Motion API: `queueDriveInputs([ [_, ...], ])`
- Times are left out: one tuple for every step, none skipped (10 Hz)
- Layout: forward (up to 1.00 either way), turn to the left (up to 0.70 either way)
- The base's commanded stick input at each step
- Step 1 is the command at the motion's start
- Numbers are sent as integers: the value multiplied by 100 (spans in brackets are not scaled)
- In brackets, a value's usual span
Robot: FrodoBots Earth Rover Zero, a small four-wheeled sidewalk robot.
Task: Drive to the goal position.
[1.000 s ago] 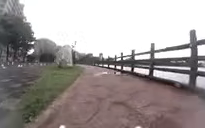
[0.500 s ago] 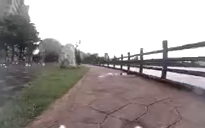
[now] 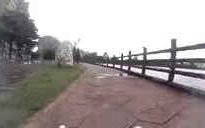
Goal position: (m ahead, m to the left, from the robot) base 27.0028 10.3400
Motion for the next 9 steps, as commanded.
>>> queueDriveInputs([
  [100,10],
  [100,10],
  [100,10],
  [100,10],
  [100,10],
  [100,10],
  [100,10],
  [100,-4],
  [100,-30],
])
